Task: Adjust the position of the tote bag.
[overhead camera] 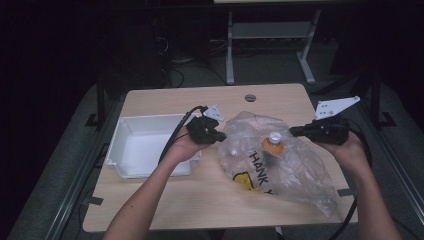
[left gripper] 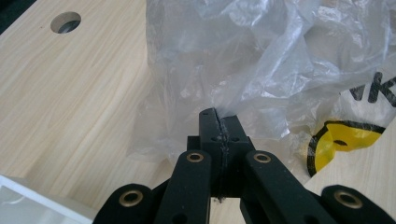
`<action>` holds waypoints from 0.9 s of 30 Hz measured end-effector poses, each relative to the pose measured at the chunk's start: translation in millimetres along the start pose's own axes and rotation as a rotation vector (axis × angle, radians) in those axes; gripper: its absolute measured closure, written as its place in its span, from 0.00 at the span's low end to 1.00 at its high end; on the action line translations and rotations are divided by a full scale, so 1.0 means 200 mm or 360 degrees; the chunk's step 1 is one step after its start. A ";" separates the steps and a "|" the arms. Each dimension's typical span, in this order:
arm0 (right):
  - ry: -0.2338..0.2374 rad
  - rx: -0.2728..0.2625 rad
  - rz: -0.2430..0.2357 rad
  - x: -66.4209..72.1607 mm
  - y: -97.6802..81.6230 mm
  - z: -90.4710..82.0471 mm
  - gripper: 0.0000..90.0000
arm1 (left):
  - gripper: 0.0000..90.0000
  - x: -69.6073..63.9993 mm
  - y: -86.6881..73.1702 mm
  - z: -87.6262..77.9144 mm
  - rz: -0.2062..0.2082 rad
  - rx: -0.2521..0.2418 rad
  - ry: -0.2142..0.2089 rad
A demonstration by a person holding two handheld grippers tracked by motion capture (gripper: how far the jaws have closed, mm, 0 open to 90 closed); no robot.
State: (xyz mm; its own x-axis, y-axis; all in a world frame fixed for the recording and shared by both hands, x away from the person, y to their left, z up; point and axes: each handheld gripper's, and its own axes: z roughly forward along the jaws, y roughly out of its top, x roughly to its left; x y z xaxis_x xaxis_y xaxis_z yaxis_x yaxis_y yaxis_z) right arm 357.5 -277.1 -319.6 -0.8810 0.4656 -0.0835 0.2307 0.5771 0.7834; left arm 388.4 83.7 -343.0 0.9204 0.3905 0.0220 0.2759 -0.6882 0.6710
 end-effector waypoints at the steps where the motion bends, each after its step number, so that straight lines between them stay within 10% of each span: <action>1: -0.0007 0.0003 0.0016 -0.01 0.00 0.00 1.00 | 1.00 0.01 0.00 0.01 -0.0003 0.0002 0.0000; 13: -0.0020 0.0082 0.0171 -0.11 -0.07 0.06 1.00 | 1.00 0.03 0.00 0.10 -0.0044 0.0052 0.0003; 27: 0.0003 0.0109 0.0290 -0.08 -0.25 0.14 1.00 | 1.00 -0.06 -0.02 0.19 0.0011 0.0119 0.0006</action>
State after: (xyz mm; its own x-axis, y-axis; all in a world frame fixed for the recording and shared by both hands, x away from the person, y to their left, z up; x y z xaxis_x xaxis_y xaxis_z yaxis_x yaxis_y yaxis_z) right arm 371.8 -294.0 -374.3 -0.8228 0.5654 0.0568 0.4139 0.5277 0.7418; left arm 387.1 58.5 -375.1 0.9212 0.3881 0.0294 0.2899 -0.7345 0.6136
